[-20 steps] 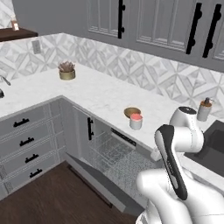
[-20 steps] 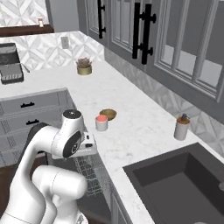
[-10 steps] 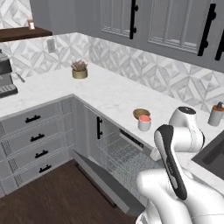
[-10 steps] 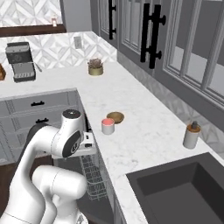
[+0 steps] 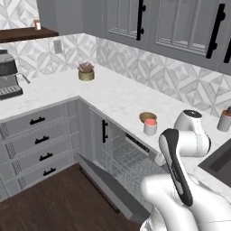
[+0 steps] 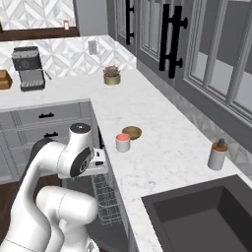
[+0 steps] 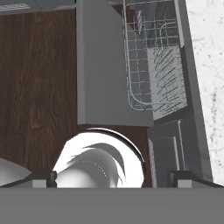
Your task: Pick up the cup and bowl from the counter, place them in the dishwasher, and close the dishwasher door.
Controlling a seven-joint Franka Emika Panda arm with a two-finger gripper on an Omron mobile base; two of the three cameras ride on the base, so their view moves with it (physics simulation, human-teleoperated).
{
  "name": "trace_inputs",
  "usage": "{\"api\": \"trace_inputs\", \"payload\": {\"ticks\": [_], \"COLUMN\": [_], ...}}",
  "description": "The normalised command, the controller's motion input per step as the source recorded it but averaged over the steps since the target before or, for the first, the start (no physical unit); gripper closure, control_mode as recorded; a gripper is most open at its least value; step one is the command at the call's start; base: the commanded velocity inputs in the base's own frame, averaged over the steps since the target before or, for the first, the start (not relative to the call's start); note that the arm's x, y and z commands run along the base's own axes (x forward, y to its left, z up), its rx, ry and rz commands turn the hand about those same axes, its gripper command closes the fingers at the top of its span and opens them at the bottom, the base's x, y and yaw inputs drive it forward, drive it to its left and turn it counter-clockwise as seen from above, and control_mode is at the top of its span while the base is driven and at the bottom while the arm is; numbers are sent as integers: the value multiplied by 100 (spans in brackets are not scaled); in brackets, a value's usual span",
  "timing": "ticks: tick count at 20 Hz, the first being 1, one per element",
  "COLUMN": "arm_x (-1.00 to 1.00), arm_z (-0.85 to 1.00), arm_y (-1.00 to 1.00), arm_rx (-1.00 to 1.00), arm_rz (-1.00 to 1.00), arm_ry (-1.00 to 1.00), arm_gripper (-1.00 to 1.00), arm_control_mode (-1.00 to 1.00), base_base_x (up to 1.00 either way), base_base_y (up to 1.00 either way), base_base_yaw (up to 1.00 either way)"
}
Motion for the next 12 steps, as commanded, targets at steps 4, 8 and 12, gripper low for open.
{"api": "trace_inputs", "payload": {"ticks": [4,8,12], "arm_x": [0,0,0], "arm_z": [0,0,0], "arm_y": [0,-7,0], "arm_rx": [0,0,0], "arm_rz": [0,2,0], "arm_ry": [0,0,0], "arm_gripper": [-100,-100,-100], "arm_control_mode": [100,-100,-100], "base_base_x": [3,0,0], "base_base_y": [-41,0,0], "base_base_yaw": [6,0,0]}}
